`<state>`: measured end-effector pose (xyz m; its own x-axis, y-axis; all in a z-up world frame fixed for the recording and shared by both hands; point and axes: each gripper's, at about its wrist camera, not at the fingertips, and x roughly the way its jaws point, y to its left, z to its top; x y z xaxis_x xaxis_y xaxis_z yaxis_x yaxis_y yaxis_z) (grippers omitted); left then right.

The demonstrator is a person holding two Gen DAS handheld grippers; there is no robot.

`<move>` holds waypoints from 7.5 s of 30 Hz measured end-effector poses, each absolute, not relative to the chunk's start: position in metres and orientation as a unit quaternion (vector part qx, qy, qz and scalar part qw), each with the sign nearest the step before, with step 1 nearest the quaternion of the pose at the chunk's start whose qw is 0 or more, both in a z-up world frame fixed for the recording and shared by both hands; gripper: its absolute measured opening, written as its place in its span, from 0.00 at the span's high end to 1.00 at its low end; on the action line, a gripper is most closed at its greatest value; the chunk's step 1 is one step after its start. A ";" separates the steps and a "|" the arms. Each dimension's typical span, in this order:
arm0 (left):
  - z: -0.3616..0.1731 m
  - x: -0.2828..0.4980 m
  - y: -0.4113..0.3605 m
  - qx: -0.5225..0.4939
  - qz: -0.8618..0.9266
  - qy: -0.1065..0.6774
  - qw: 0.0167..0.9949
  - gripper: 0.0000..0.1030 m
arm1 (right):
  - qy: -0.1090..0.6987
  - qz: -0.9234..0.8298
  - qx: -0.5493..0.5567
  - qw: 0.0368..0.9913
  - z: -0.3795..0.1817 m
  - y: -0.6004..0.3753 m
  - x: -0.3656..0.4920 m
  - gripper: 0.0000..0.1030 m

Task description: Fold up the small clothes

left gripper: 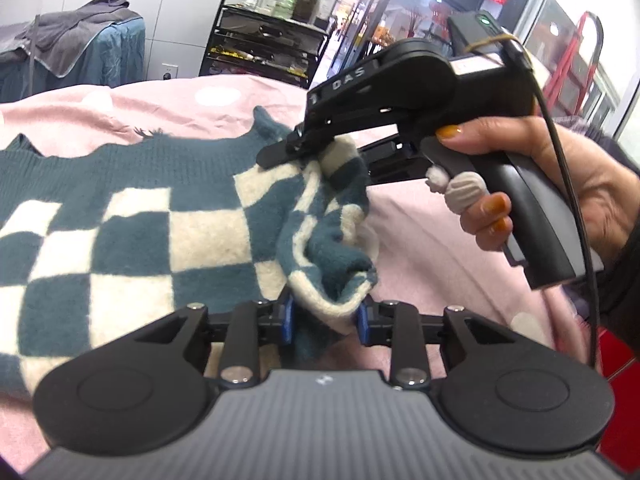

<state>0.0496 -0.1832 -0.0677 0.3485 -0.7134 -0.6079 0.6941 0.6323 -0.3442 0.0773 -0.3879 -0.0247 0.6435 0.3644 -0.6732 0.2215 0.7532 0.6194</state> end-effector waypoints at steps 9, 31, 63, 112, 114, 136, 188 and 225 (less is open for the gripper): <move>-0.021 0.077 -0.074 -0.128 -0.382 0.326 0.855 0.74 | 0.386 0.131 0.390 0.826 0.030 -0.311 0.128 0.70; -0.052 0.113 0.130 -0.205 -0.159 0.322 0.910 0.75 | 0.459 0.153 0.344 0.805 -0.017 -0.119 0.233 0.70; -0.076 0.123 0.075 -0.004 -0.143 0.359 0.922 0.56 | 0.348 0.171 0.039 0.921 -0.043 -0.137 0.109 0.59; -0.144 0.146 0.131 -0.448 -0.128 0.360 0.808 0.00 | 0.407 0.108 0.484 0.767 -0.098 -0.236 0.129 0.00; -0.143 0.154 0.128 -0.445 -0.126 0.365 0.808 0.00 | 0.404 0.109 0.483 0.770 -0.099 -0.235 0.136 0.00; -0.129 0.175 0.110 -0.353 -0.099 0.409 0.836 0.38 | 0.397 0.084 0.446 0.798 -0.096 -0.224 0.149 0.31; 0.020 0.020 -0.263 -0.049 -0.390 0.366 0.844 0.63 | 0.236 -0.071 0.187 0.951 0.047 -0.421 -0.036 0.44; -0.017 0.014 -0.276 -0.052 -0.375 0.398 0.836 0.37 | 0.287 -0.134 0.266 0.910 -0.023 -0.480 -0.062 0.15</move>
<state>0.0144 -0.2760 -0.0173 0.4021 -0.6682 -0.6260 0.5854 0.7133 -0.3853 -0.0621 -0.4799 -0.0233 0.7989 -0.0913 -0.5945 0.3967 0.8229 0.4067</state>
